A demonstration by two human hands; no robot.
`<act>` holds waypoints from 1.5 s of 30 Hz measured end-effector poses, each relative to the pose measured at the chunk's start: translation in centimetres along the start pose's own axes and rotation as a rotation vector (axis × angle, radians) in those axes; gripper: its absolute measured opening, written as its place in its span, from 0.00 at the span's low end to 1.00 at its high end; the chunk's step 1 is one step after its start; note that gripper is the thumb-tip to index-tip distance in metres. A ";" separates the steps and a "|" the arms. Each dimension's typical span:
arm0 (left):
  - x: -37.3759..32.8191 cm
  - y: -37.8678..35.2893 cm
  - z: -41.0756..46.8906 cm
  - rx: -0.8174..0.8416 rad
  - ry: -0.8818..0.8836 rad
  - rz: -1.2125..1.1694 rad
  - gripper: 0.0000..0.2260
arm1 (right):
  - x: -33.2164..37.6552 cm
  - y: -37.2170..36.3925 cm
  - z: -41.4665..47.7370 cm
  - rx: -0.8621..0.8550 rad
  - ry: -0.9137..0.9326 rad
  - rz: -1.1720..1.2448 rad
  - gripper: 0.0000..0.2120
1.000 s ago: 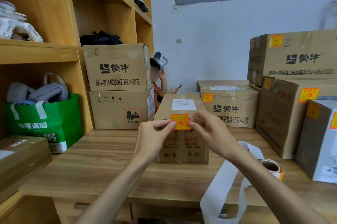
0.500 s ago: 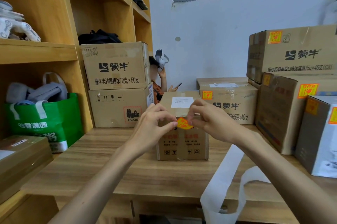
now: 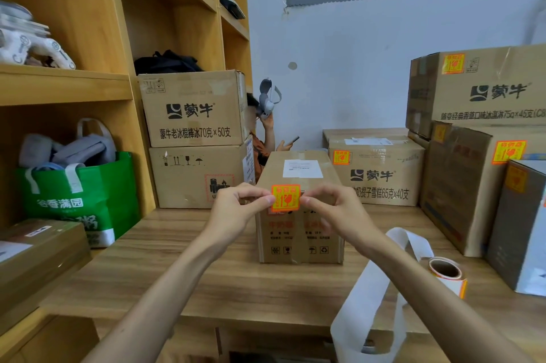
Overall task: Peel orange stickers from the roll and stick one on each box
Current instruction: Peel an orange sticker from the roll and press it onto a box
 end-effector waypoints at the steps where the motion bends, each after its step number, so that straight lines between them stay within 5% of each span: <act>1: 0.3 0.2 0.0 -0.007 0.018 -0.006 0.02 | -0.2 -0.3 0.0 0.005 -0.037 0.058 0.03; 7: 1.5 0.6 0.1 -0.059 0.043 -0.018 0.03 | -1.1 -1.3 0.8 -0.057 -0.062 0.044 0.06; 15: 2.9 1.0 0.2 -0.111 -0.145 0.281 0.05 | -0.5 -3.2 1.0 -0.322 0.330 -0.663 0.06; 45: 5.4 0.9 1.5 -0.227 -0.293 0.467 0.03 | -3.5 -5.9 2.7 -0.442 0.347 -0.755 0.04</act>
Point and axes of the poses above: each hand's wrist, its own z-axis towards the middle knuckle, its own y-axis out of the back of the hand, x = y × z, the point moved 7 cm from there along z, towards the middle knuckle, and after that the axes turned 9 degrees about -z, right-handed, at the moved point
